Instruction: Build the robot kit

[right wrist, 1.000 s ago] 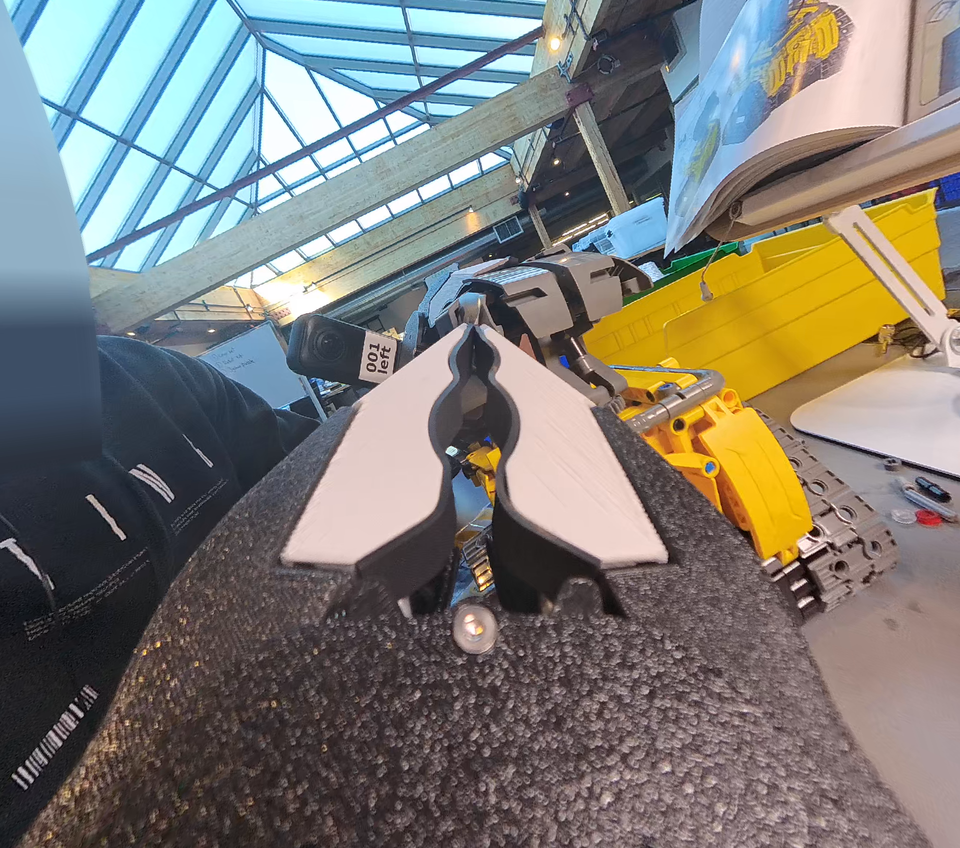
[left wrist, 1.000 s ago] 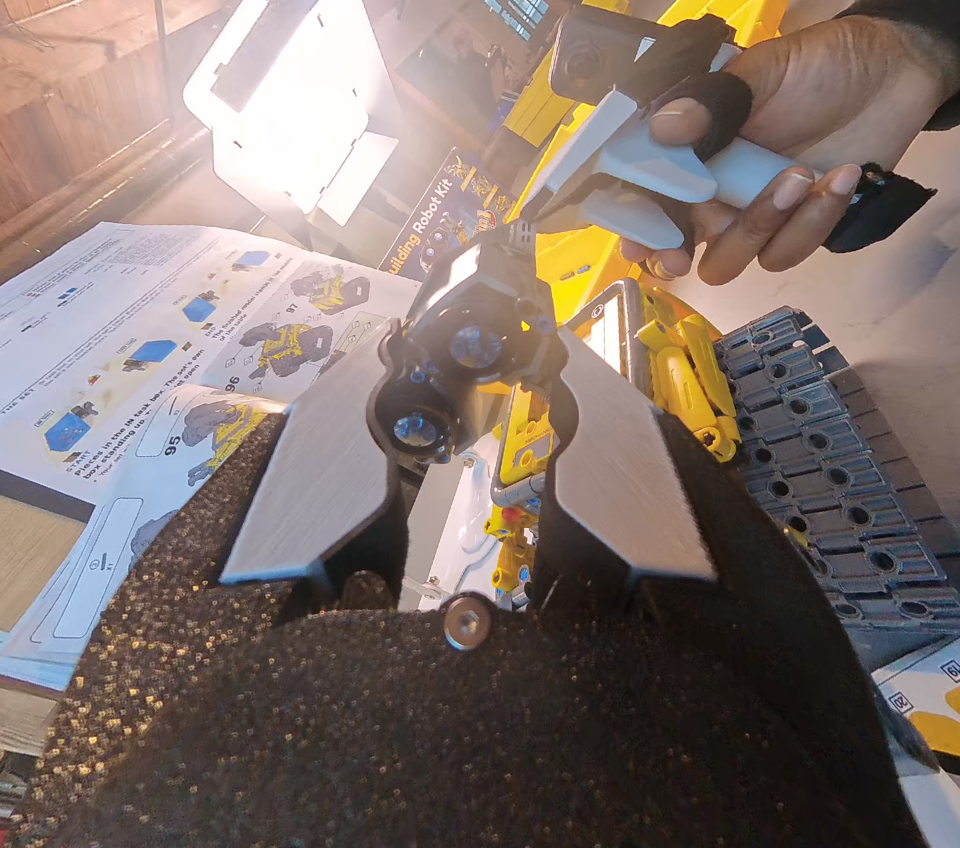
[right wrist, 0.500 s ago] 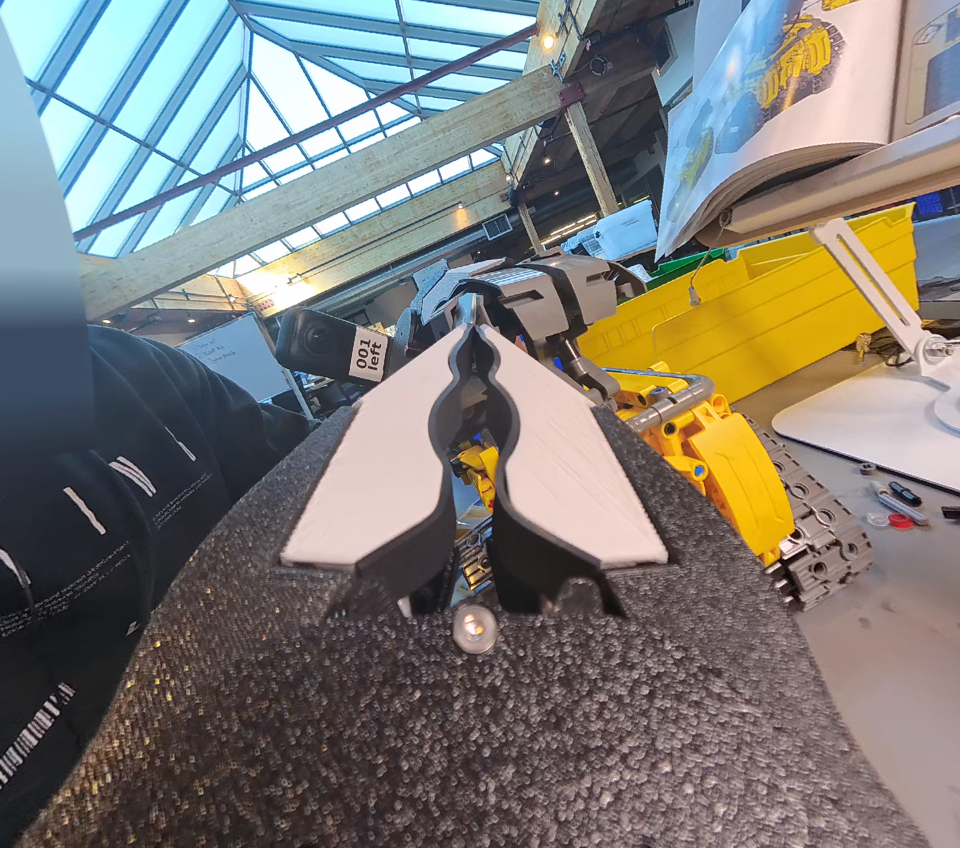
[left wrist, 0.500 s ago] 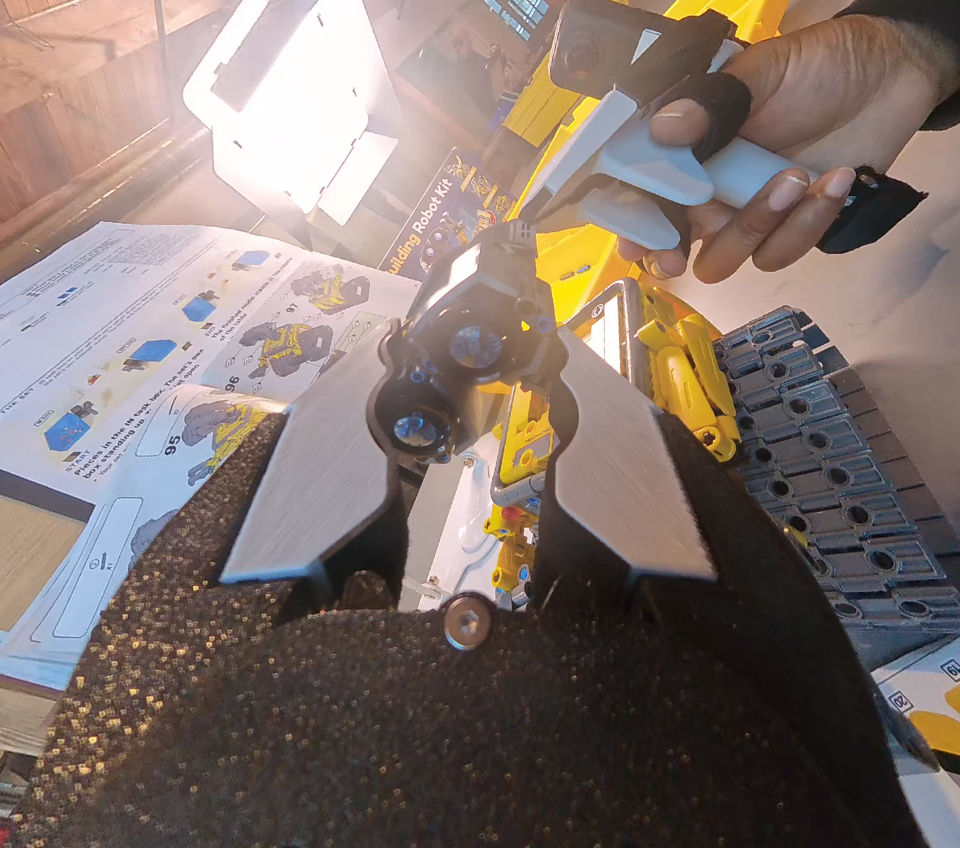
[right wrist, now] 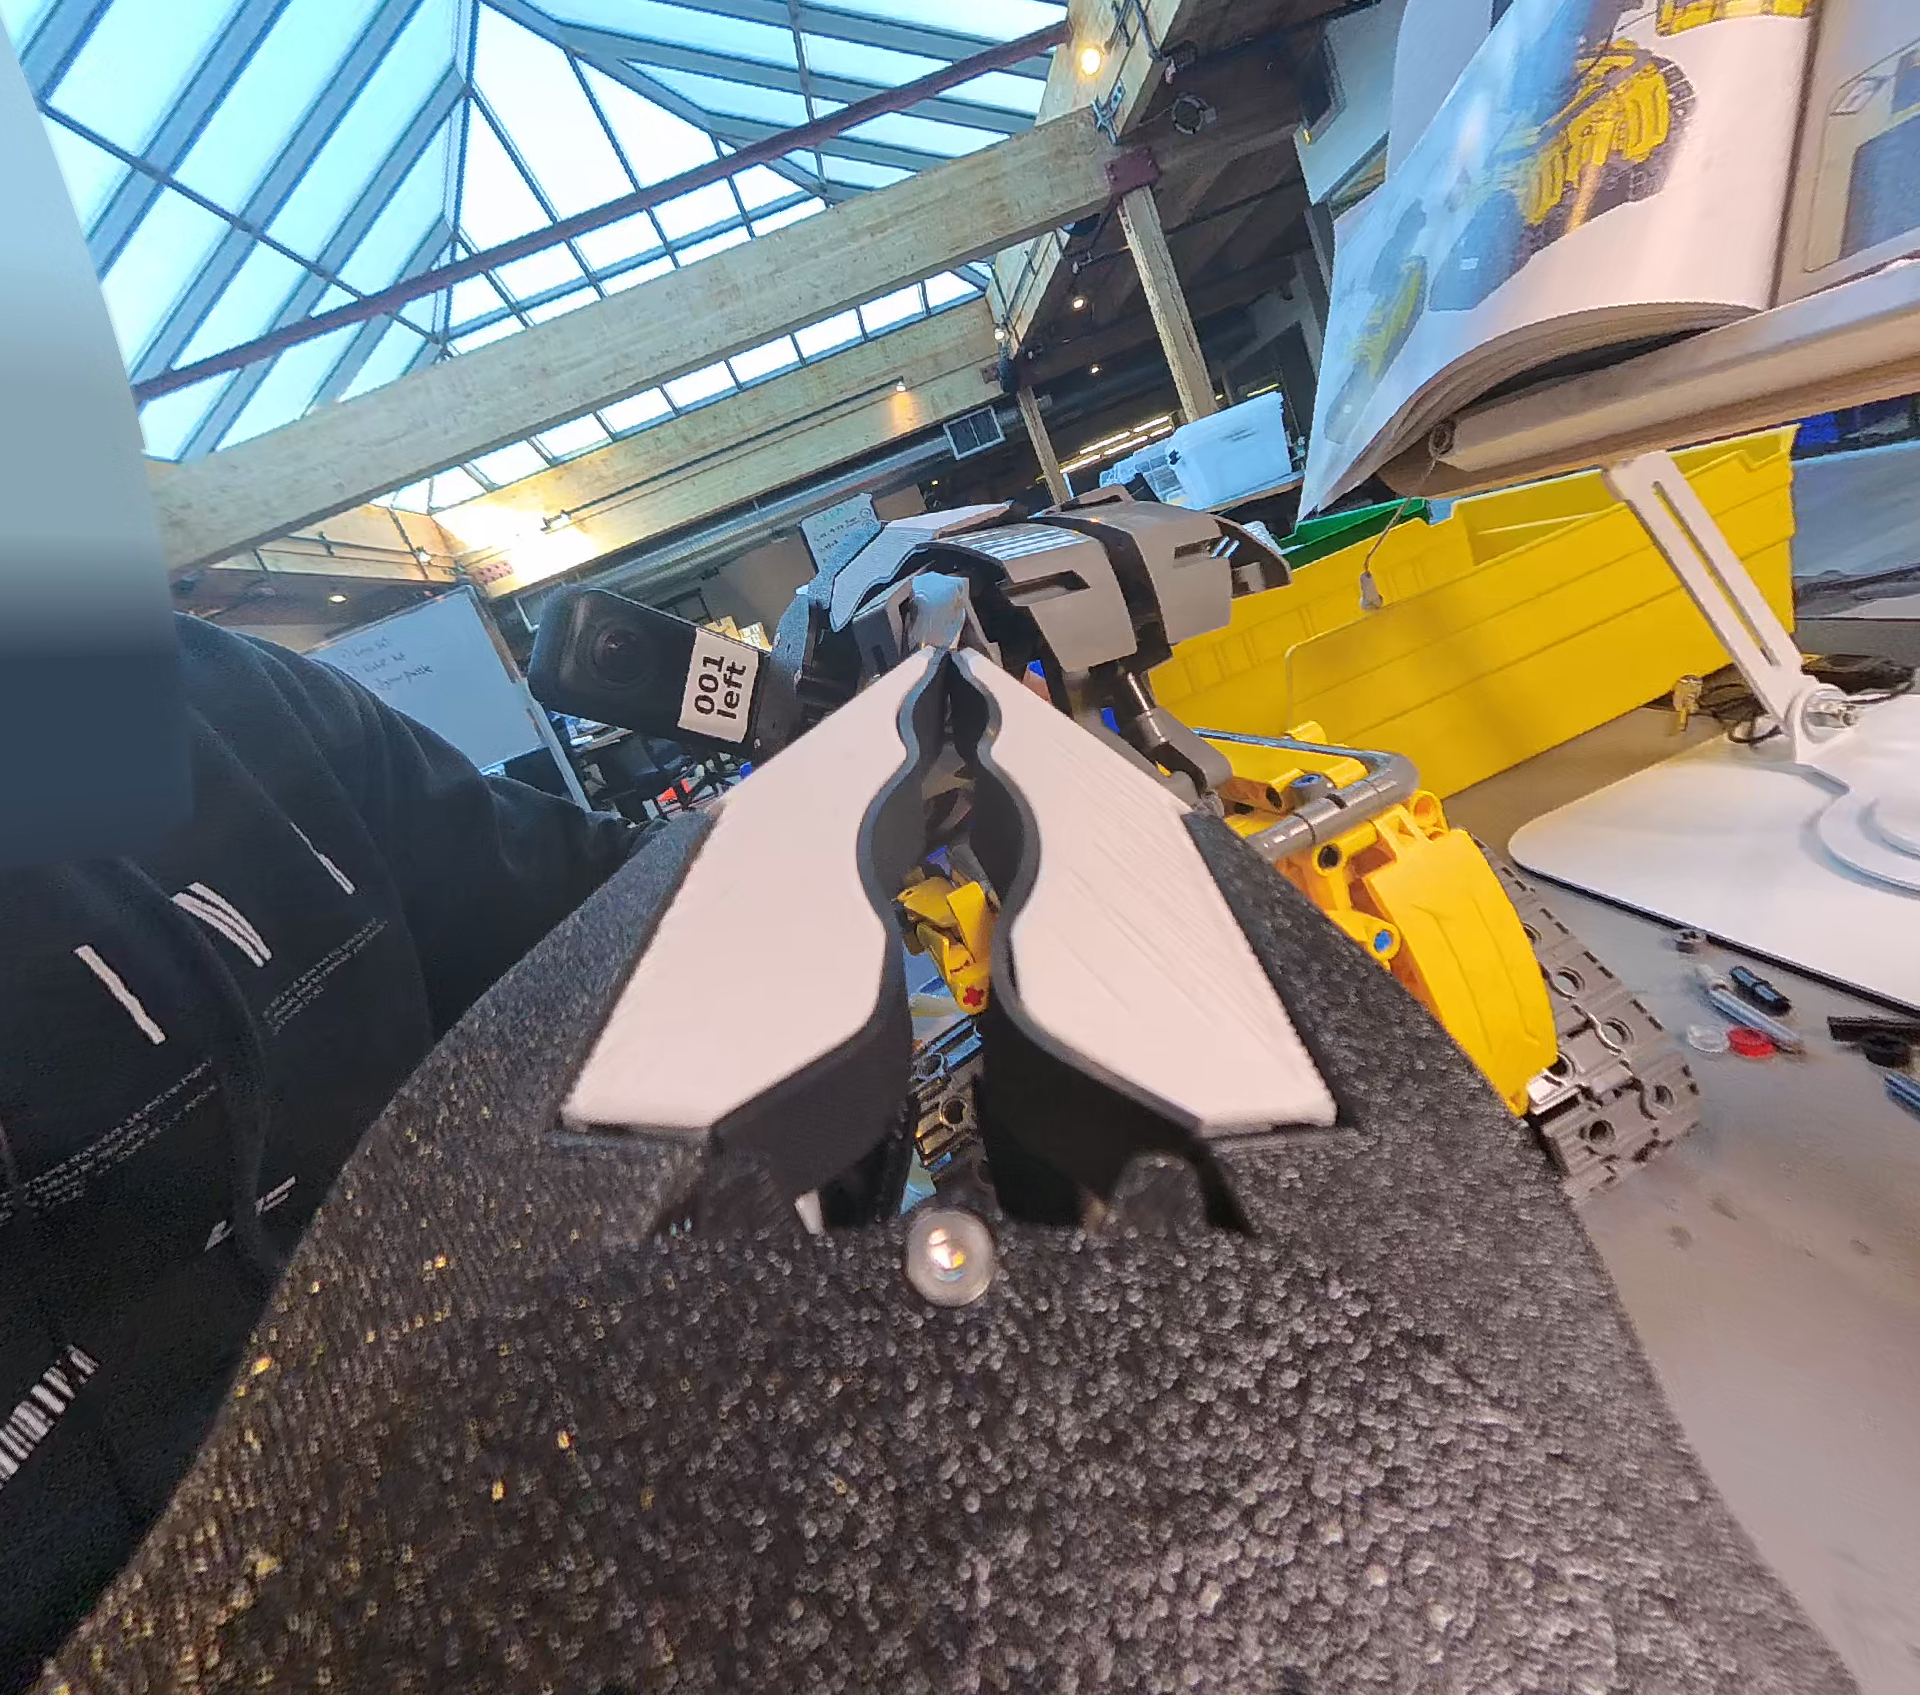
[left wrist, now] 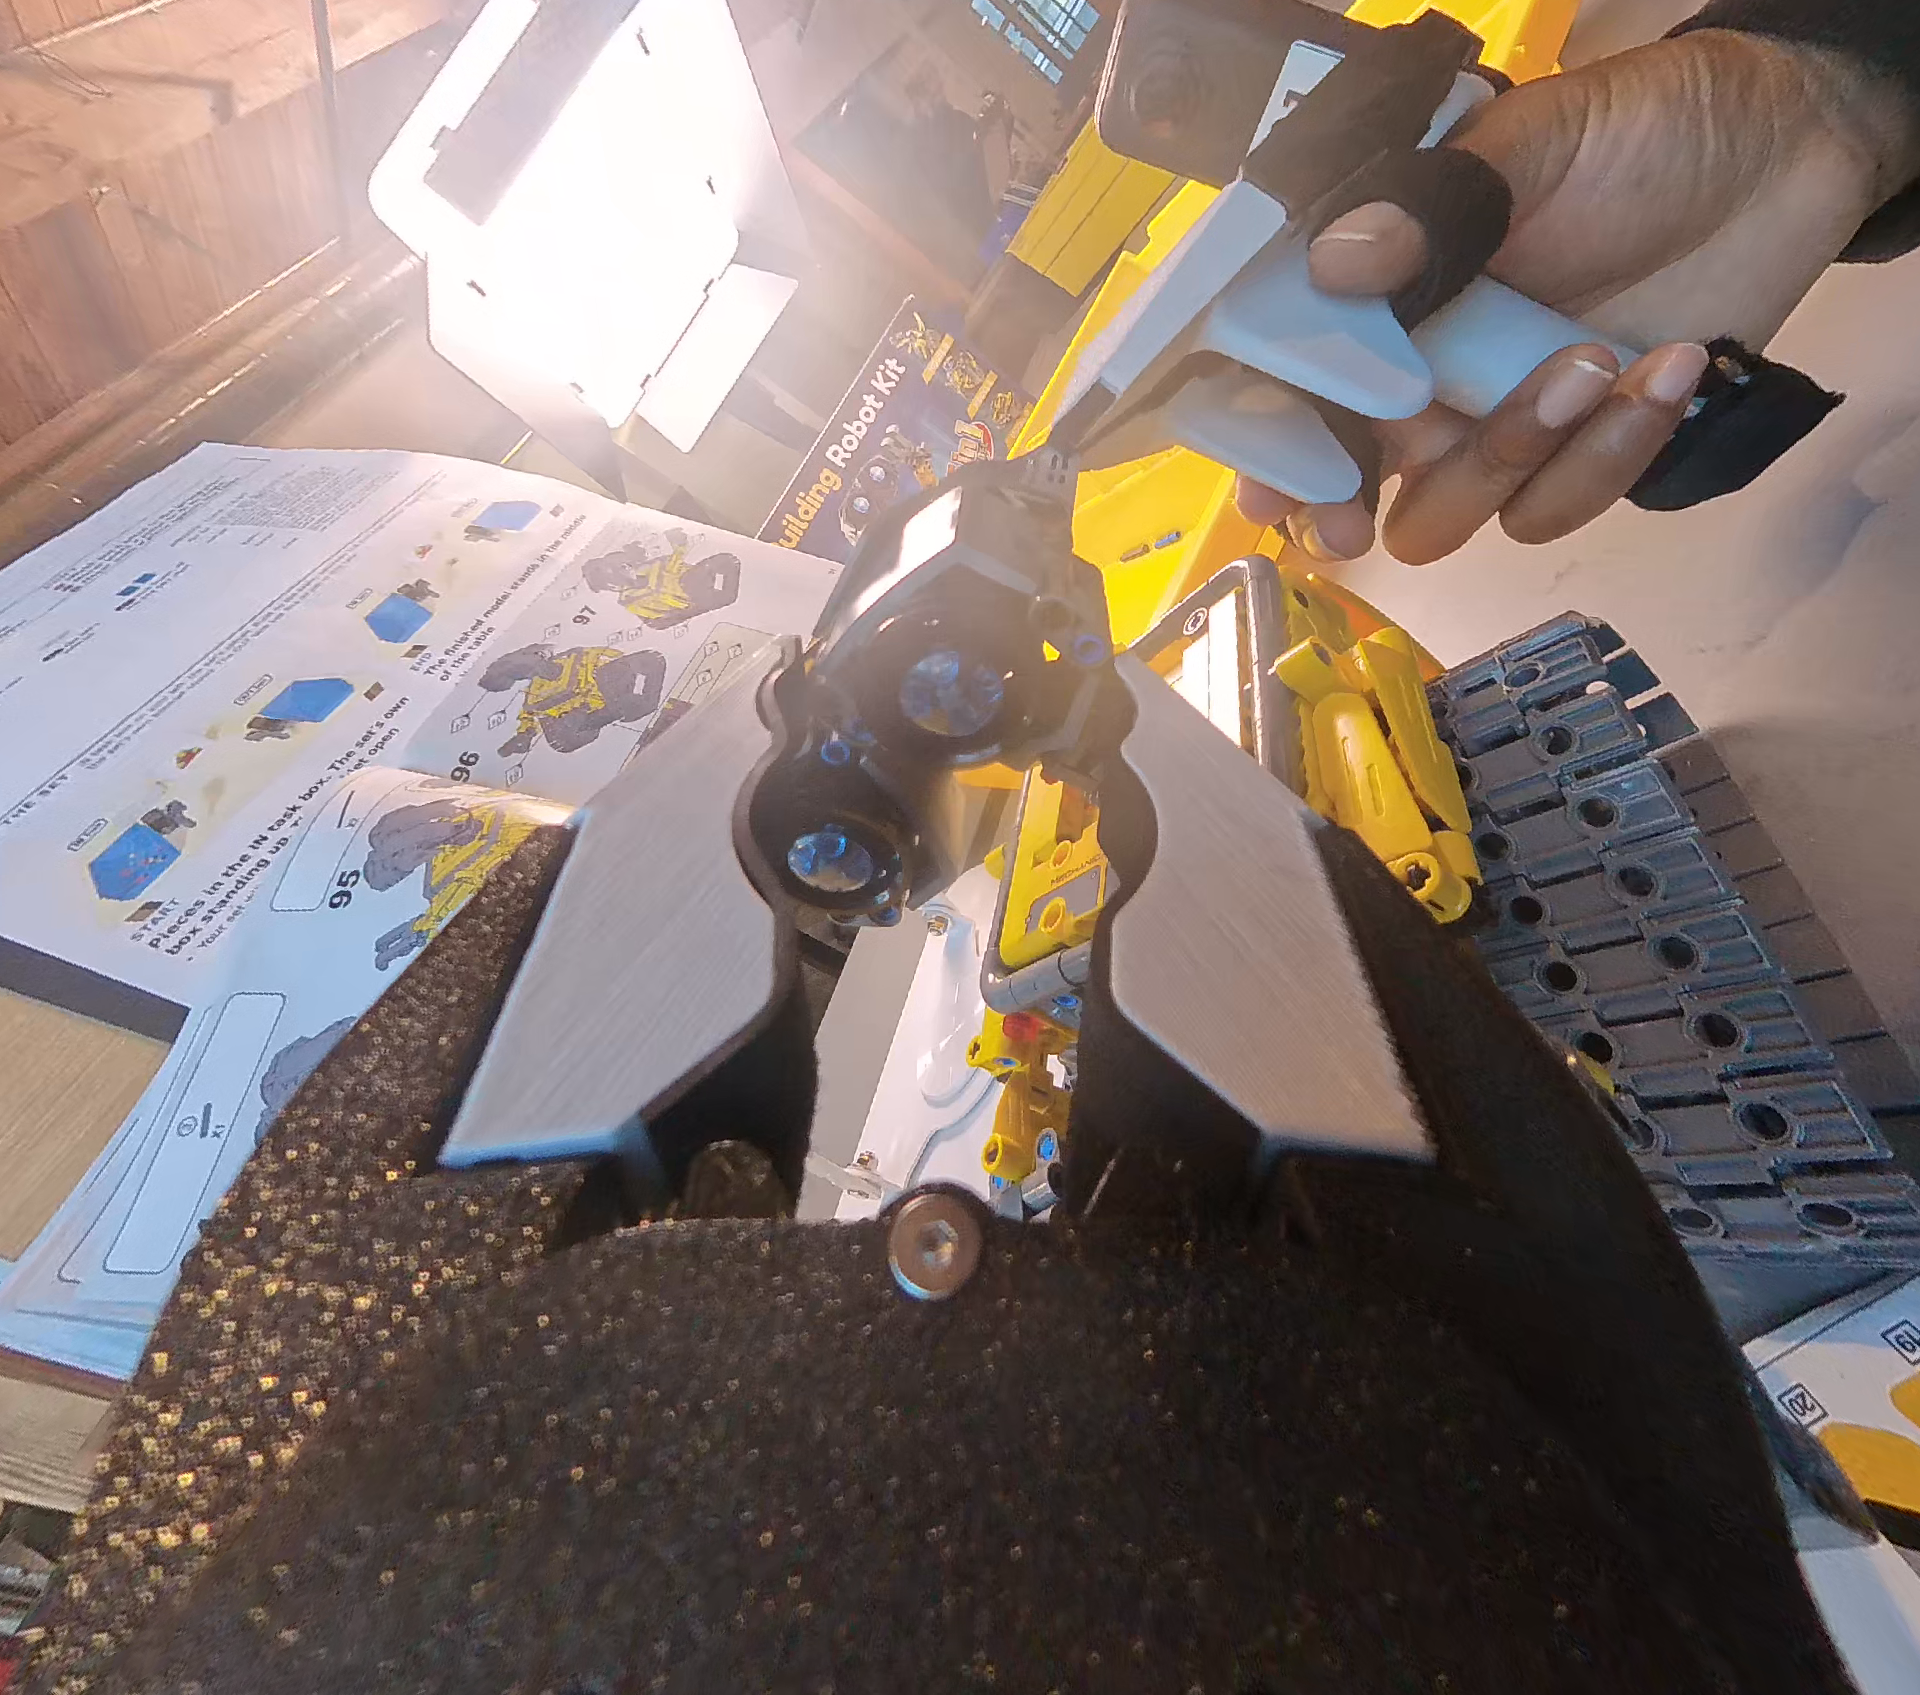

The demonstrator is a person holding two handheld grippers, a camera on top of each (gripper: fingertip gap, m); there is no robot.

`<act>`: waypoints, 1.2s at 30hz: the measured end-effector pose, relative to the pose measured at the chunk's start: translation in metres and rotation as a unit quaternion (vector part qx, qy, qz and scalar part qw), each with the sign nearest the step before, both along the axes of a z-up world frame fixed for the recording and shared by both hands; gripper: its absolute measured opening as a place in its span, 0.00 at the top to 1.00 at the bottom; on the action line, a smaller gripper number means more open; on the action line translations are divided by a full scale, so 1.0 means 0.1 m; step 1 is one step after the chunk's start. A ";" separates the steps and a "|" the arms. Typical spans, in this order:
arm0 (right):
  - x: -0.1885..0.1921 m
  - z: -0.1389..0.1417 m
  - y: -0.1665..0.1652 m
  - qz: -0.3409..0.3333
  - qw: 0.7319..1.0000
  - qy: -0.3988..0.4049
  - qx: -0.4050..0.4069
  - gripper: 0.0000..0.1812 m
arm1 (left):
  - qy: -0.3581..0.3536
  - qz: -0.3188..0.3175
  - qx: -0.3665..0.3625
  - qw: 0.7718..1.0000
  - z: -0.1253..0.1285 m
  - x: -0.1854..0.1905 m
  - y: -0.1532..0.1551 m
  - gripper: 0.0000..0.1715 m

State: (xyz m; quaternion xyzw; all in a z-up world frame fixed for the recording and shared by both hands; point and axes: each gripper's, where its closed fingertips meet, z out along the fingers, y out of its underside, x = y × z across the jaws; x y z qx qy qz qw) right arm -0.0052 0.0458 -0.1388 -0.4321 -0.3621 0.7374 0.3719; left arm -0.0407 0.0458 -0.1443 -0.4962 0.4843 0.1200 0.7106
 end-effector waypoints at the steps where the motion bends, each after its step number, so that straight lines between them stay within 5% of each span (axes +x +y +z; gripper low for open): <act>1: 0.00 0.00 0.00 0.000 1.000 0.001 0.002 1.00 | 0.000 0.000 0.000 1.000 0.00 0.00 0.00 0.69; 12: 0.25 0.29 -0.07 0.031 0.997 0.067 0.038 1.00 | 0.000 0.000 0.000 1.000 0.00 0.00 0.00 0.69; 36: 0.04 0.08 -0.02 0.019 0.999 0.018 0.043 1.00 | 0.001 0.000 0.000 1.000 0.00 0.00 0.00 0.69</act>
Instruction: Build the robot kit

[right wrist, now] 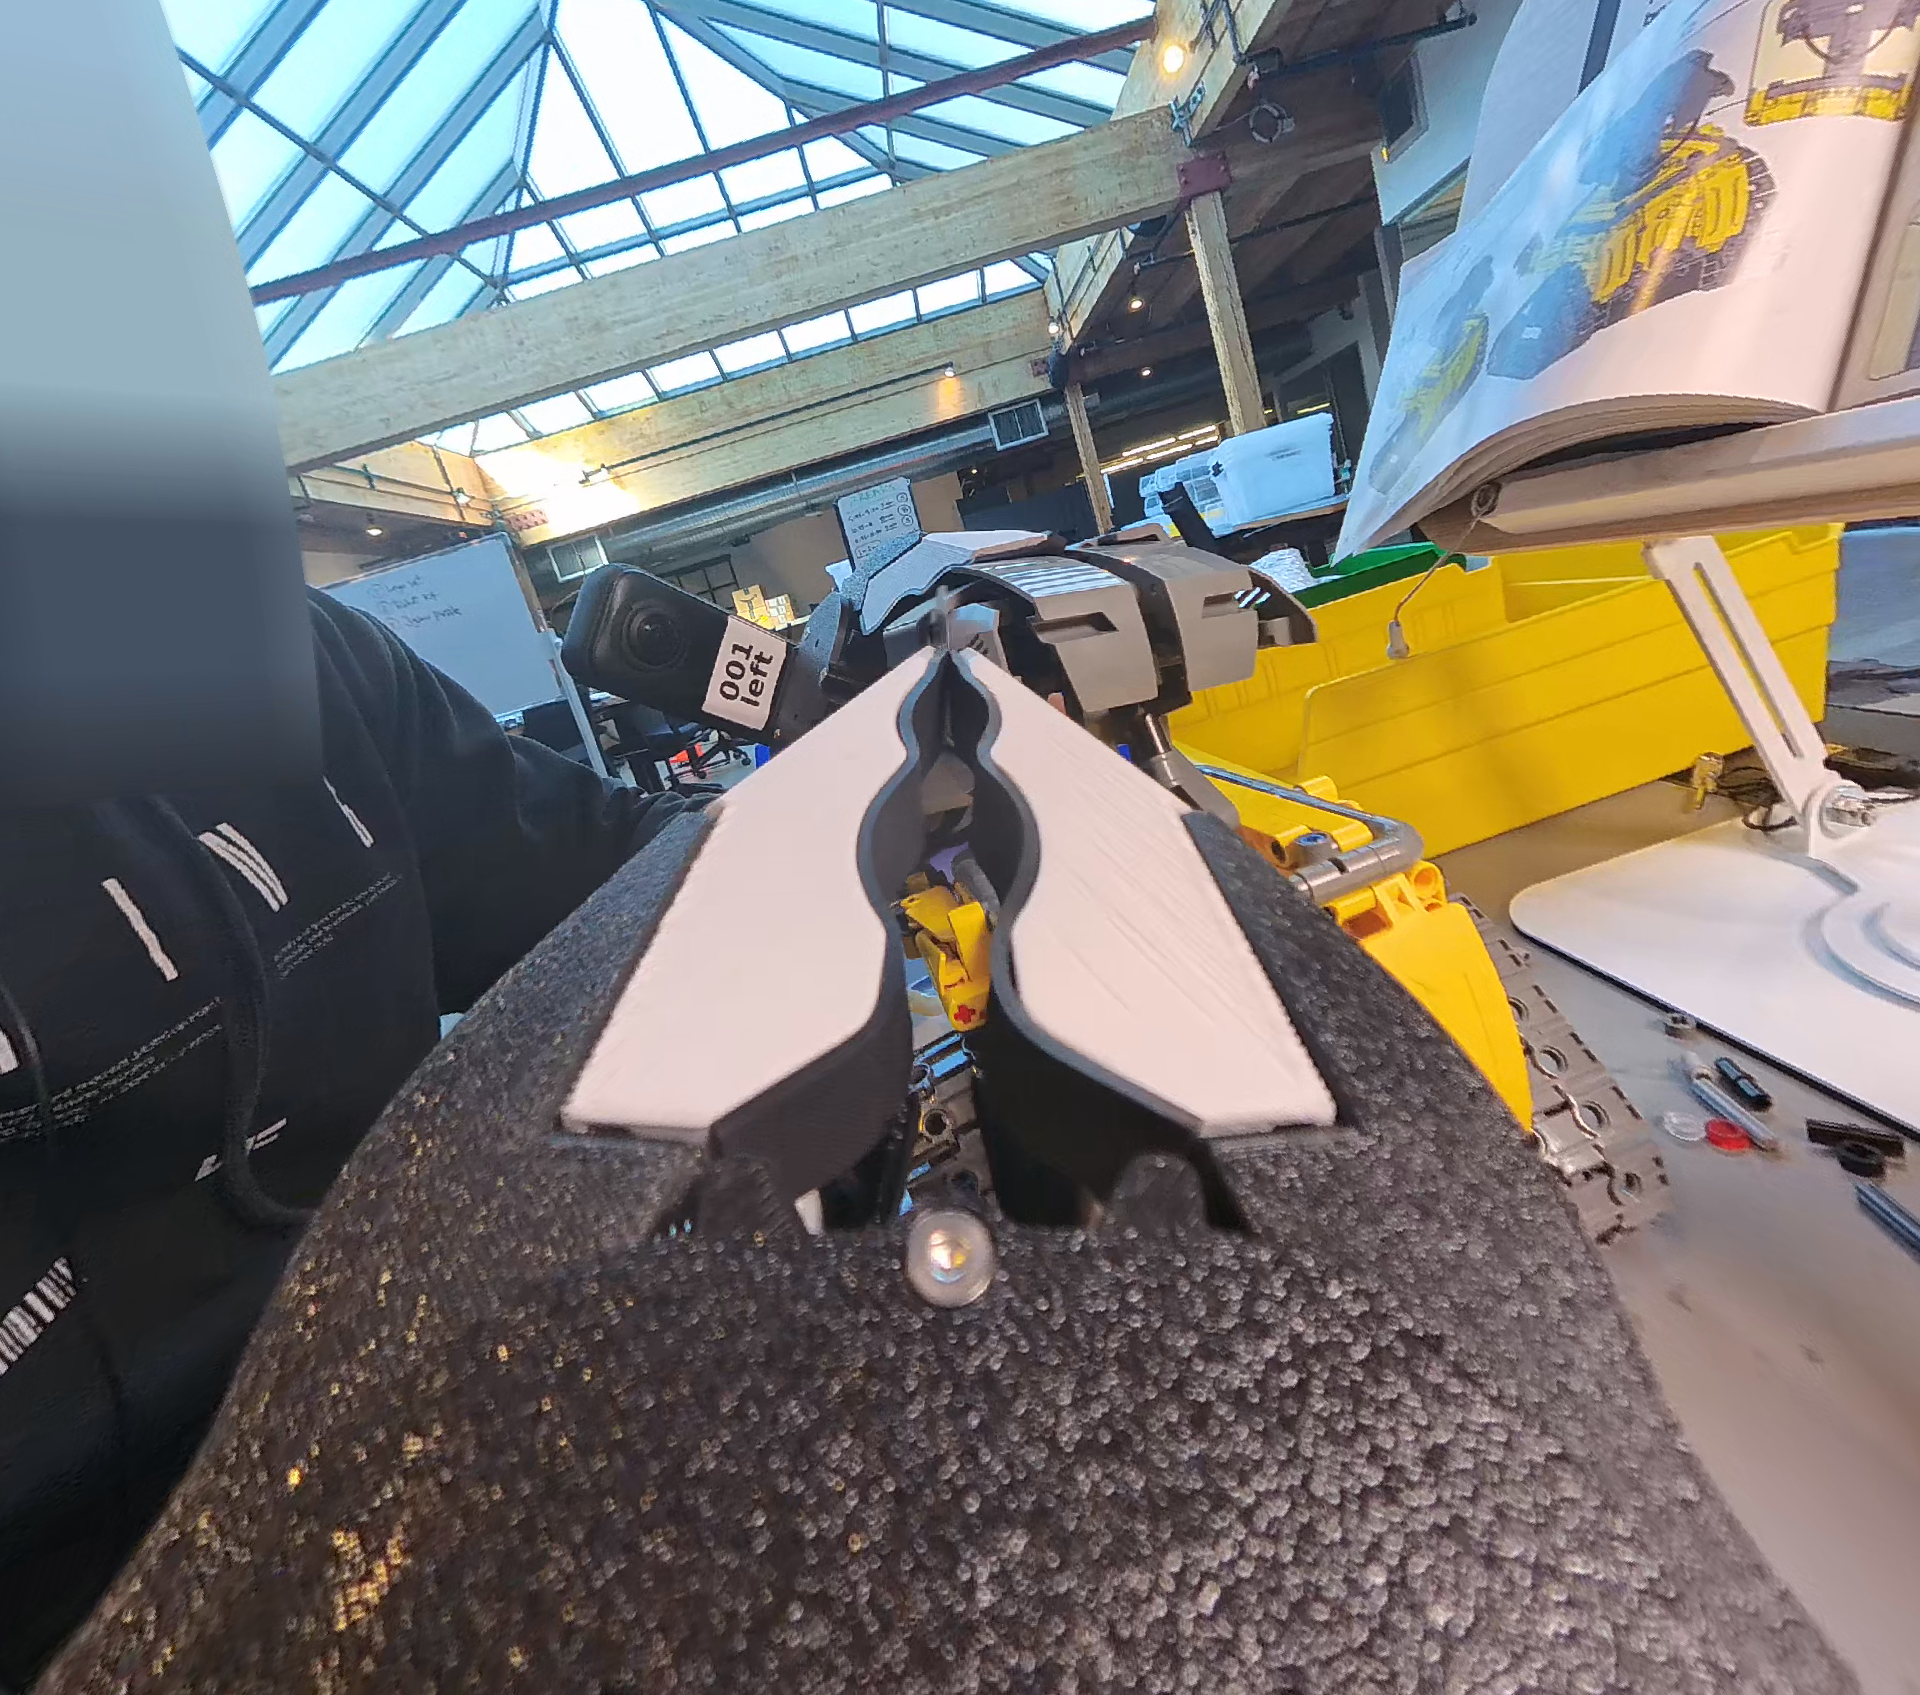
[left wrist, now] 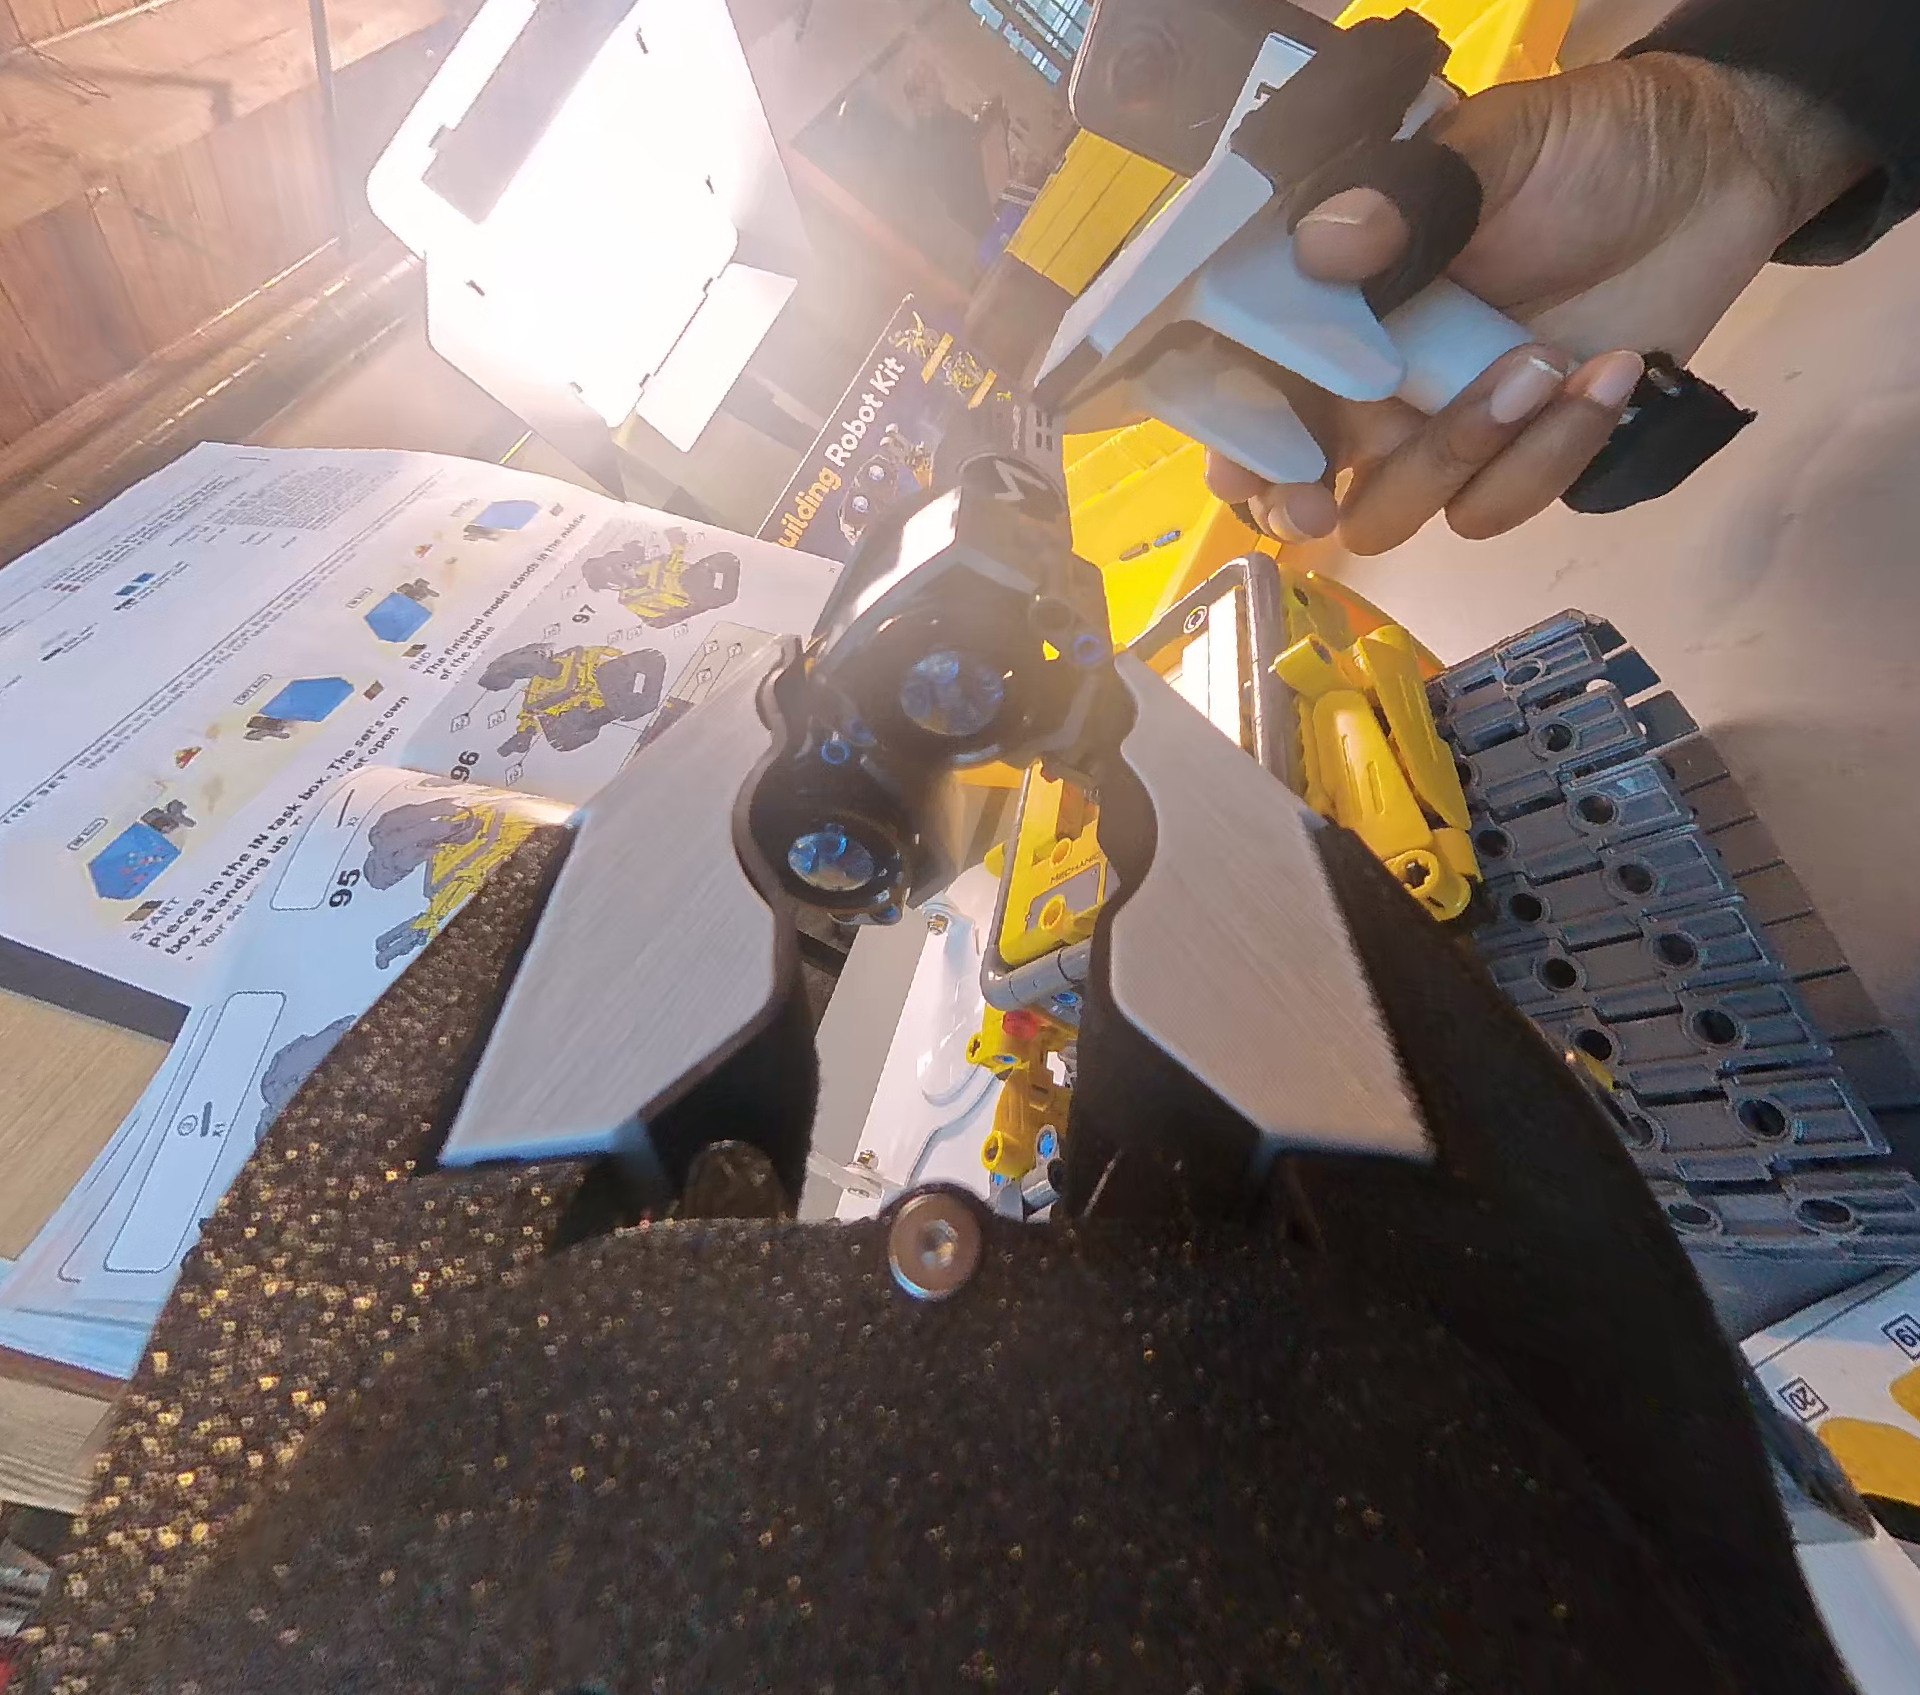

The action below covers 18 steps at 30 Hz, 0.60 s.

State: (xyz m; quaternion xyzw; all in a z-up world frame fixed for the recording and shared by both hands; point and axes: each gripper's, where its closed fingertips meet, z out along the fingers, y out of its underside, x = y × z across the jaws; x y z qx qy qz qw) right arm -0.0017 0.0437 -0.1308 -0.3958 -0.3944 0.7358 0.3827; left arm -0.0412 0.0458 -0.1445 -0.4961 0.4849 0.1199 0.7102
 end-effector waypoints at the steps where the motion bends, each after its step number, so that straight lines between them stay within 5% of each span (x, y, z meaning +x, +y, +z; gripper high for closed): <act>1: 0.00 0.00 0.00 -0.001 1.000 0.000 -0.001 1.00 | 0.000 0.000 0.000 1.000 0.00 0.00 0.00 0.69; 18: -0.02 -0.03 0.00 -0.004 1.000 -0.010 0.001 1.00 | 0.001 0.000 0.001 1.000 0.00 0.00 0.00 0.69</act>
